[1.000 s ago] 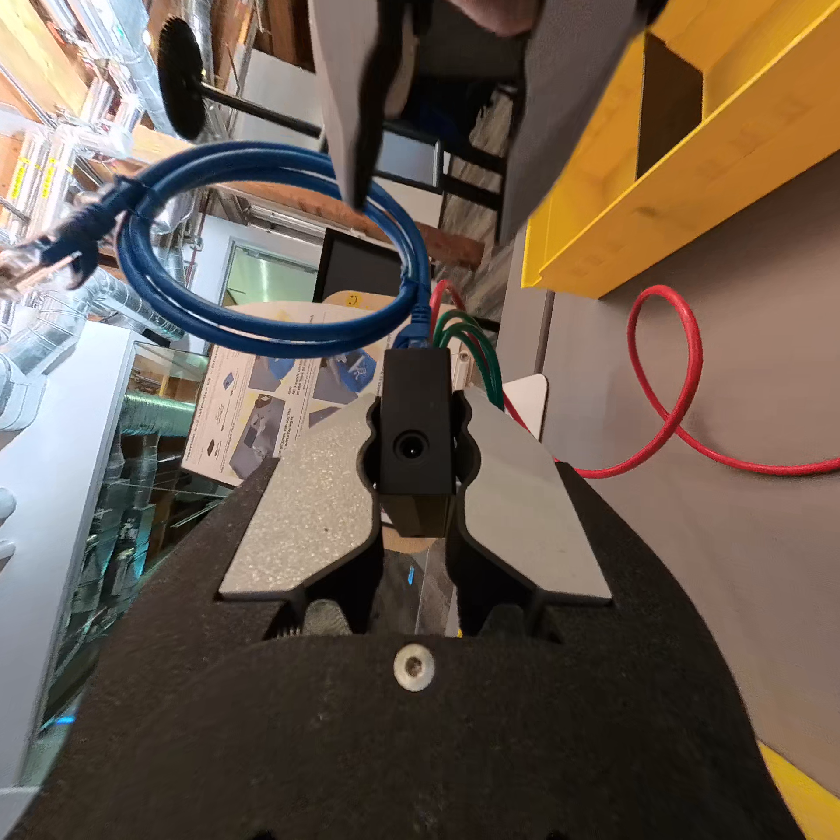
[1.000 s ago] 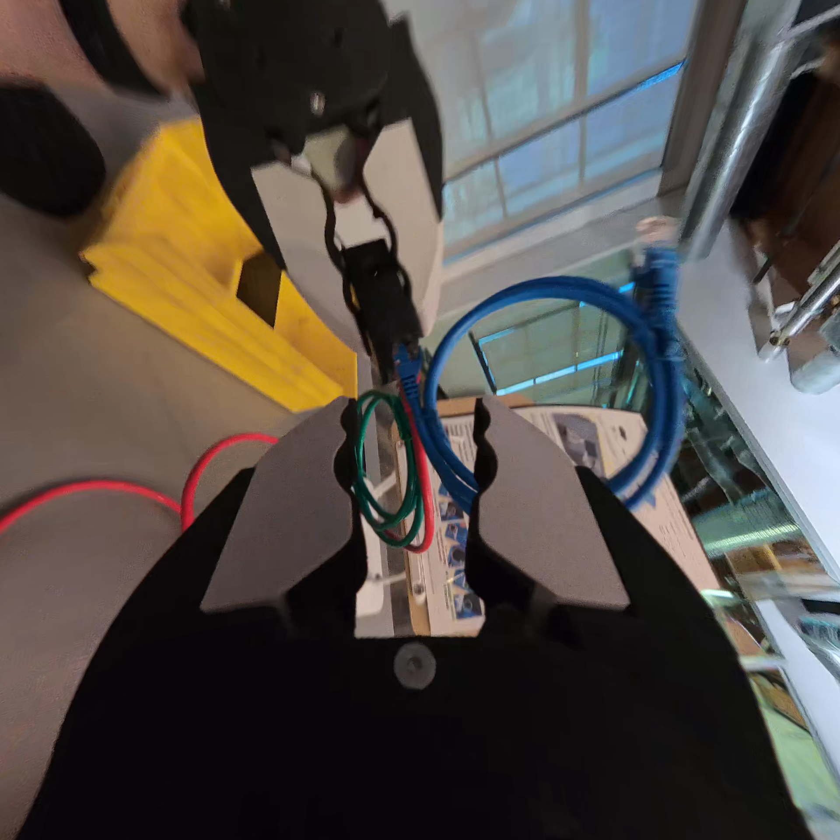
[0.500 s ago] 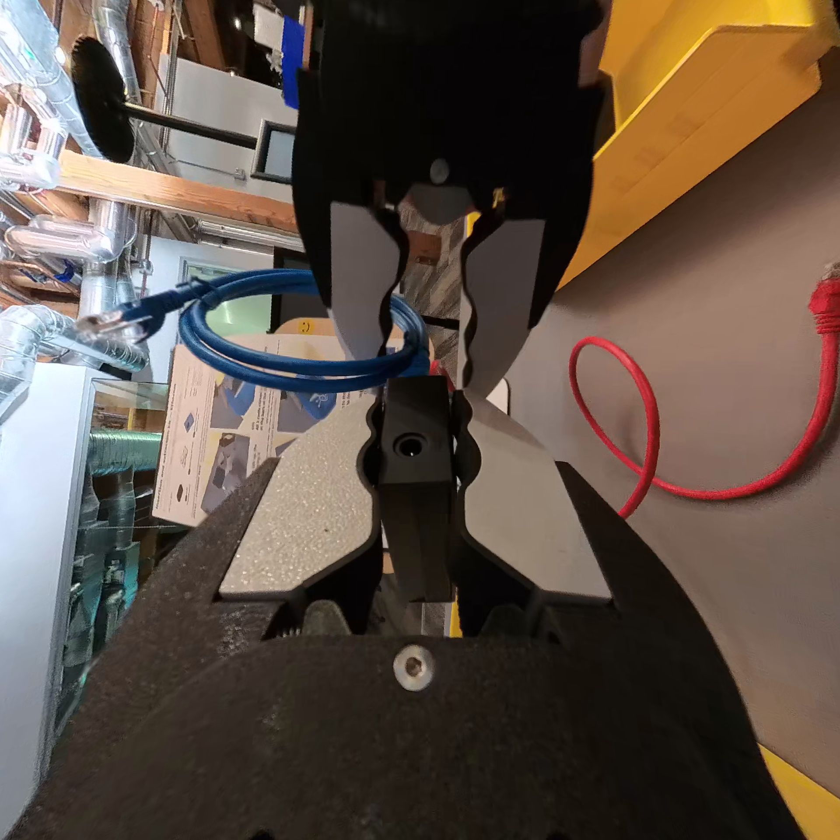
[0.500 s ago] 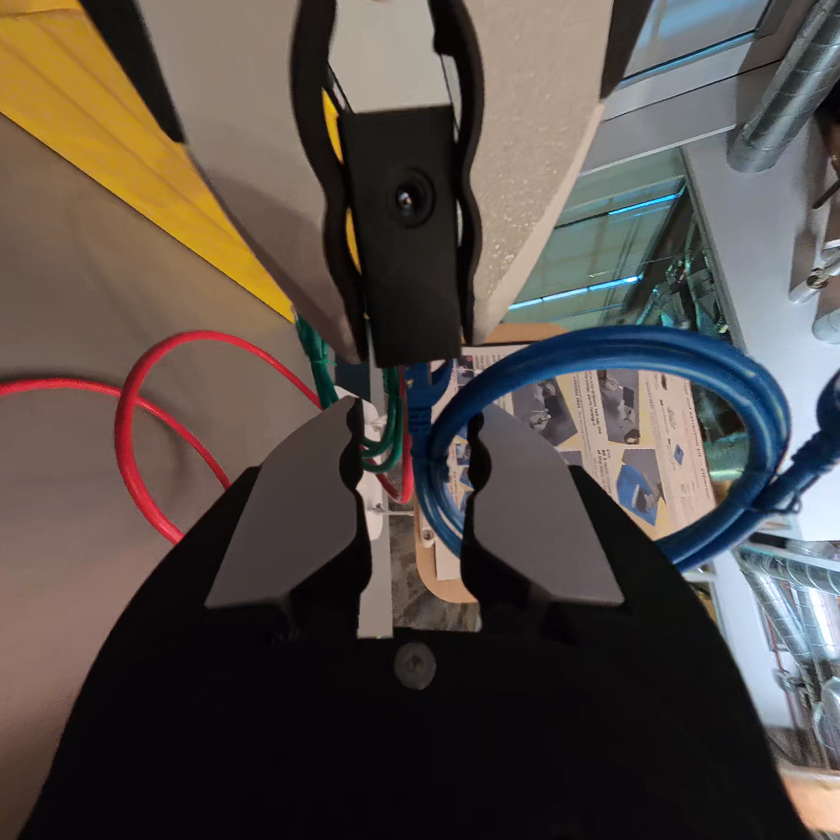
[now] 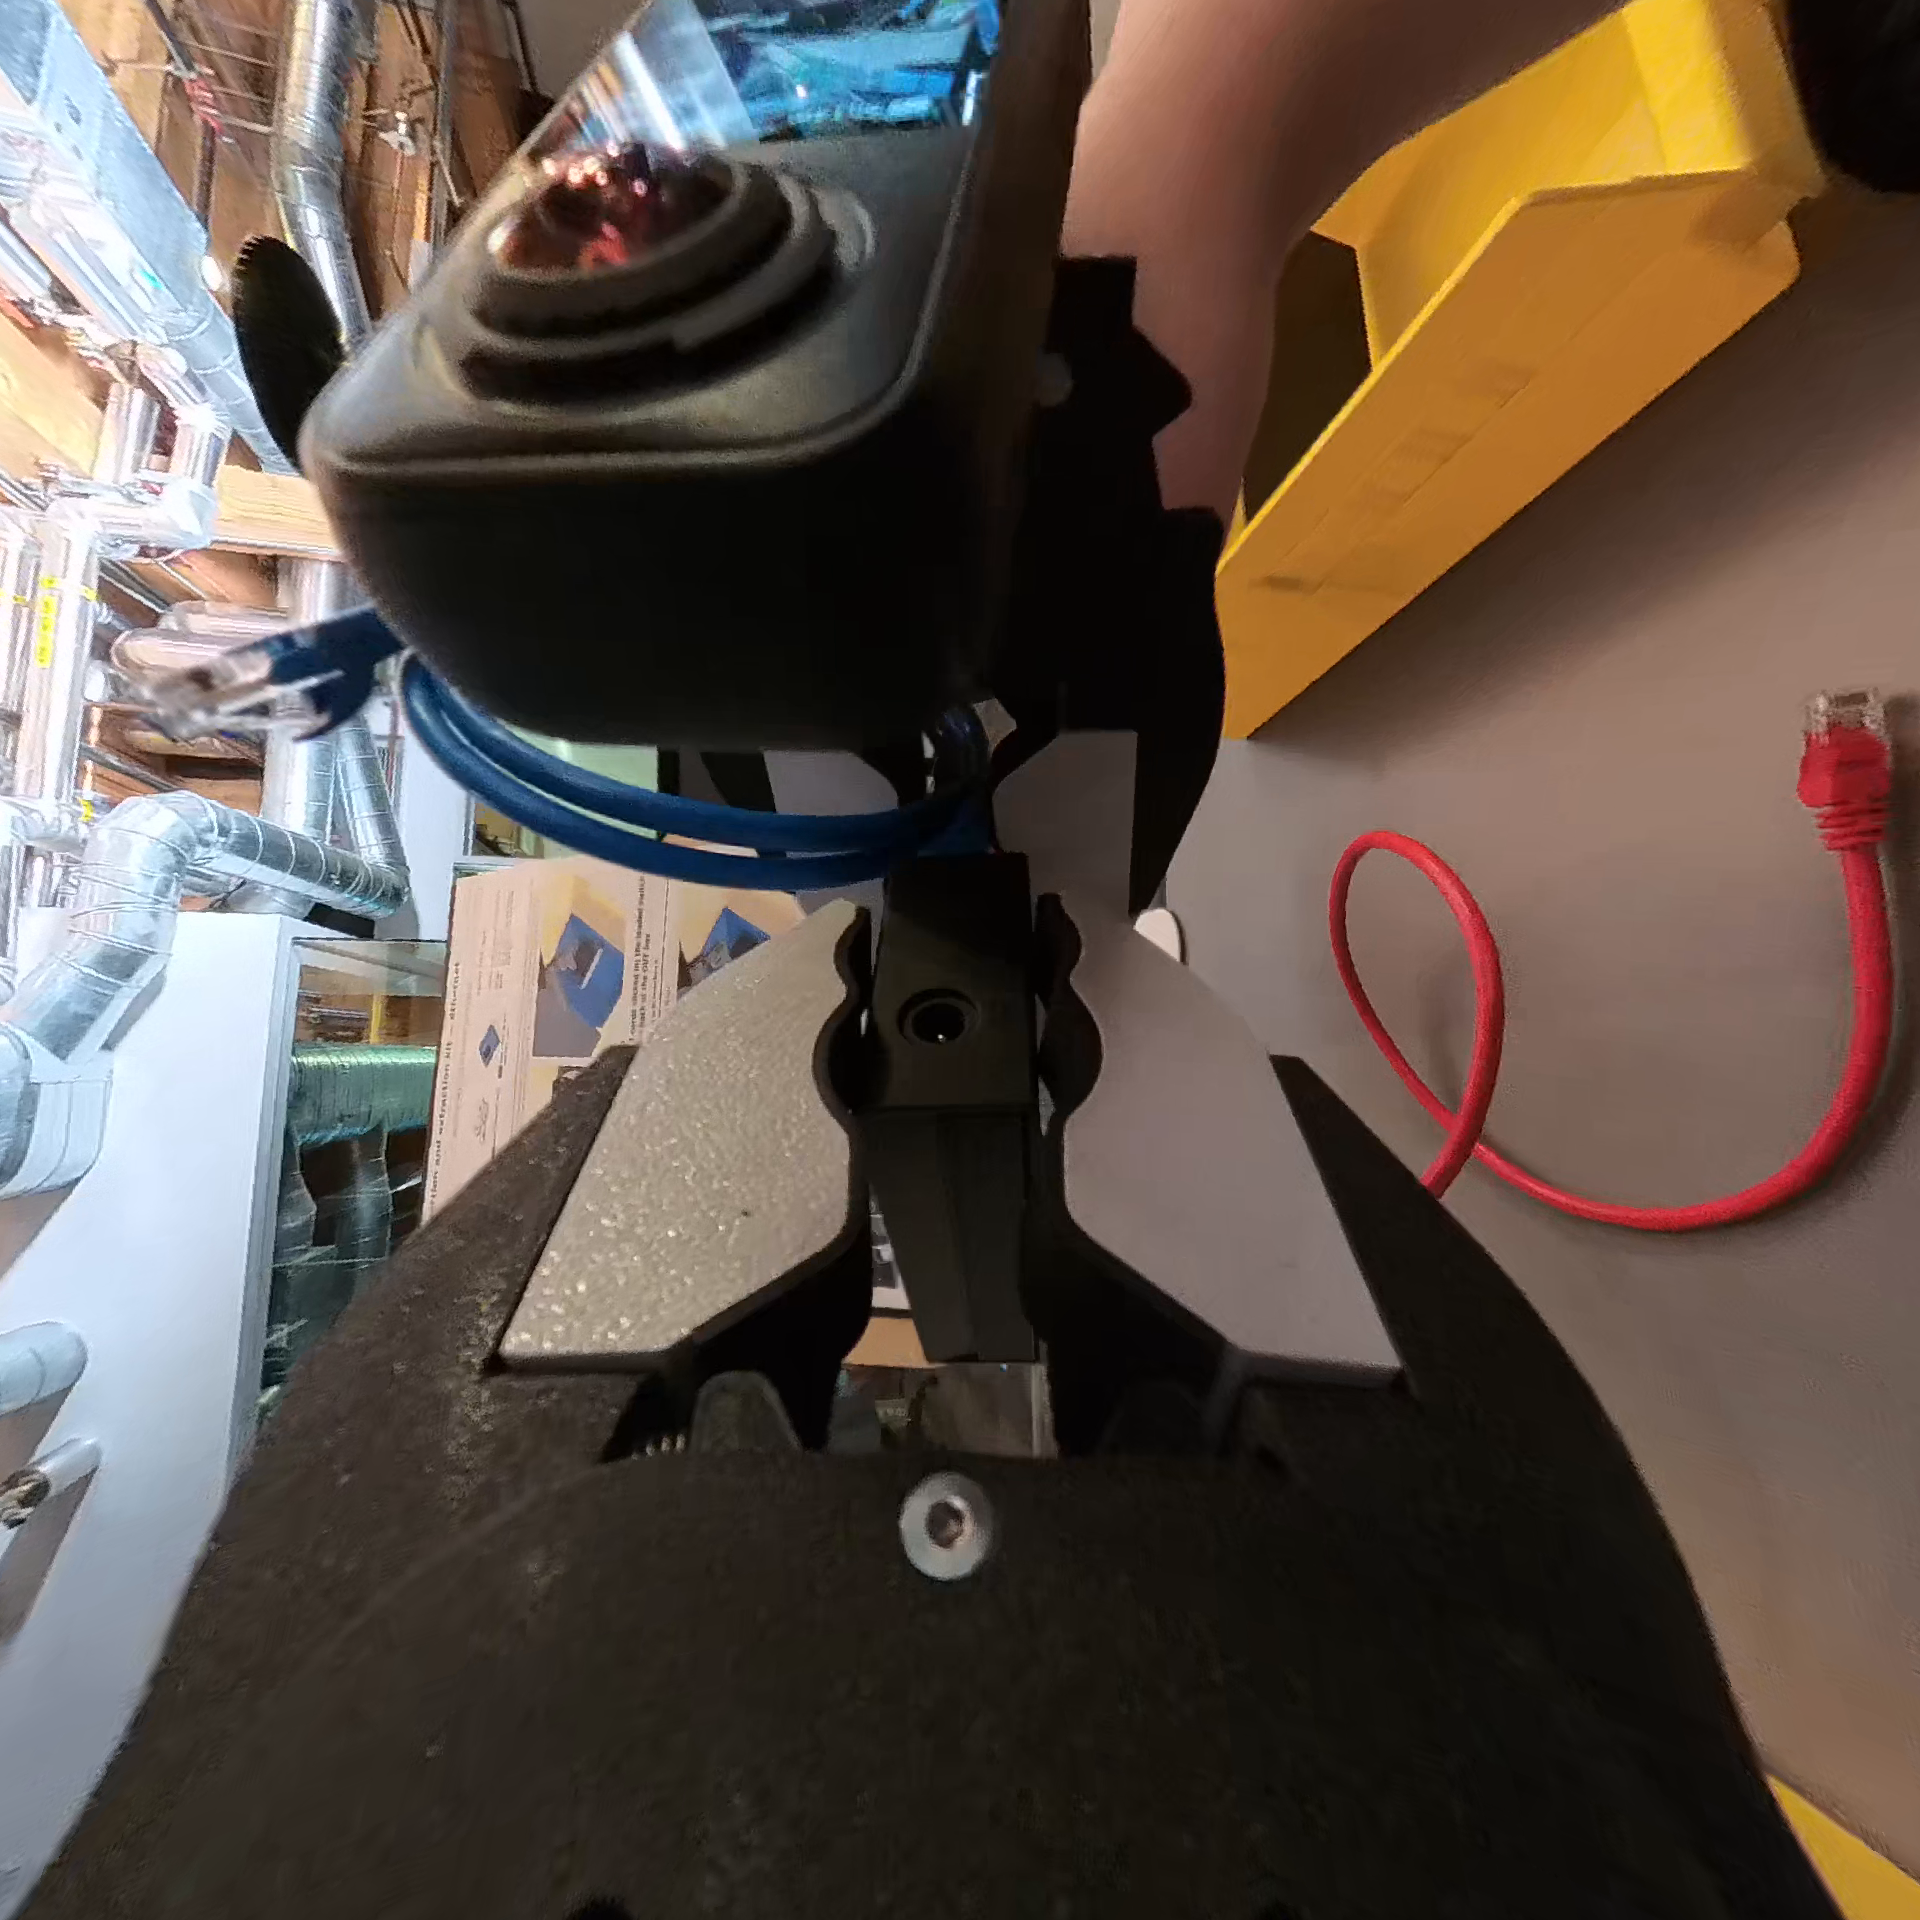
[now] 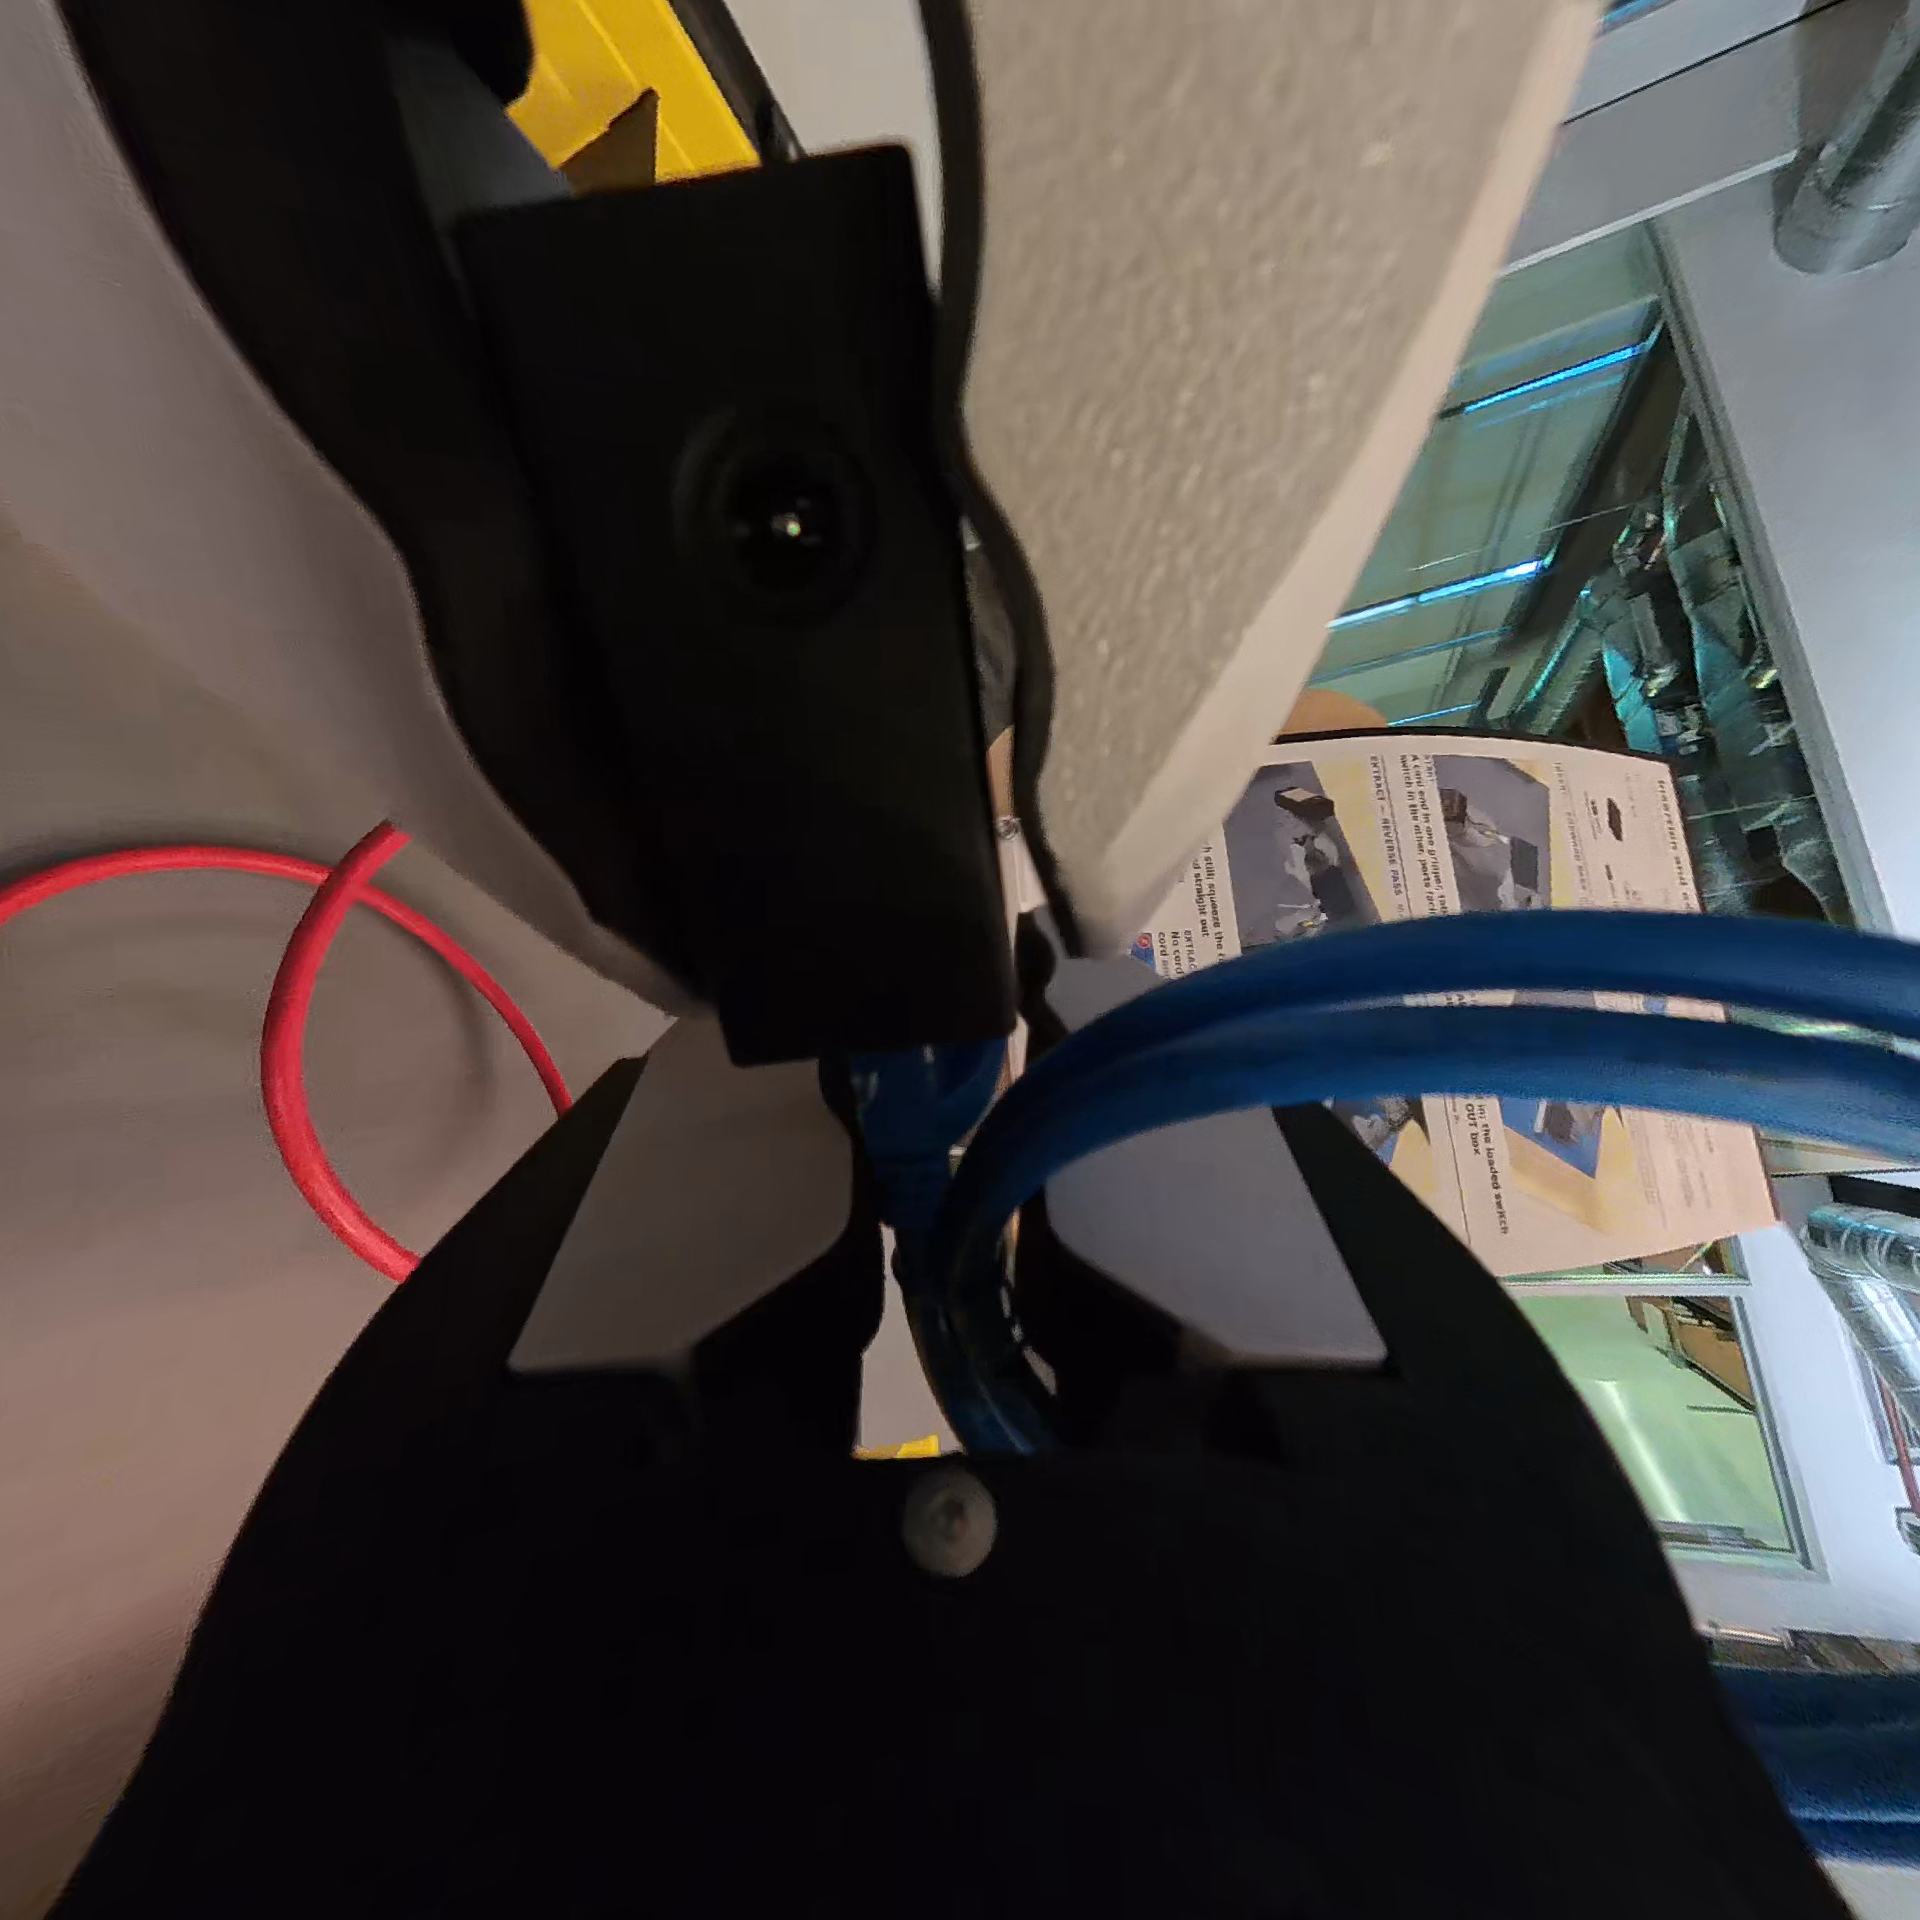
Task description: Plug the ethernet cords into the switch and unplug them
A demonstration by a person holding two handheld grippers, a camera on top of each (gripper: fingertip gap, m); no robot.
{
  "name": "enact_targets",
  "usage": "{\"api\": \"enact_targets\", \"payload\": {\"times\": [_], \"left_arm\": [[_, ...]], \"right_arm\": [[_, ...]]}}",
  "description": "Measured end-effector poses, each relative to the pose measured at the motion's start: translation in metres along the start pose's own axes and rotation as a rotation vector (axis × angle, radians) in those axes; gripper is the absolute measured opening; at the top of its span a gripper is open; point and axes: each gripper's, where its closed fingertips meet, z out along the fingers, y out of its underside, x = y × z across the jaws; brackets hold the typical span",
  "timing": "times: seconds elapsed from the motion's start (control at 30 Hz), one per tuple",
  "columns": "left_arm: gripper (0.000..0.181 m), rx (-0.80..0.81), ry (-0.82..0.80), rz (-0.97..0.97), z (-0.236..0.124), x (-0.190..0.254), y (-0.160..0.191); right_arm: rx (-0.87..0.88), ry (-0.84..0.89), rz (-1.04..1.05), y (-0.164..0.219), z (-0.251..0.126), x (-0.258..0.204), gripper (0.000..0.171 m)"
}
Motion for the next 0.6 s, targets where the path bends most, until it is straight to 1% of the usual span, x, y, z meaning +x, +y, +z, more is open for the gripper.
{"api": "enact_targets", "payload": {"times": [0.13,0.27,0.37,0.47,0.6], "left_arm": [[0.036,0.003,-0.023,-0.053,-0.003,-0.006,-0.001],[0.050,-0.004,-0.062,-0.111,-0.008,-0.017,0.006],[0.052,-0.004,-0.081,-0.161,-0.014,-0.025,0.010],[0.050,0.033,-0.148,-0.220,-0.026,-0.042,0.011],[0.036,0.071,-0.280,-0.326,-0.054,-0.075,0.021]], "right_arm": [[0.011,-0.043,0.043,-0.002,-0.002,-0.003,0.023],[0.023,-0.059,0.098,0.000,0.000,-0.003,0.022],[0.027,-0.059,0.143,0.006,0.001,0.000,0.021],[0.068,-0.067,0.242,0.009,-0.002,0.007,0.021],[0.101,-0.047,0.373,0.021,-0.009,0.024,0.021]]}}
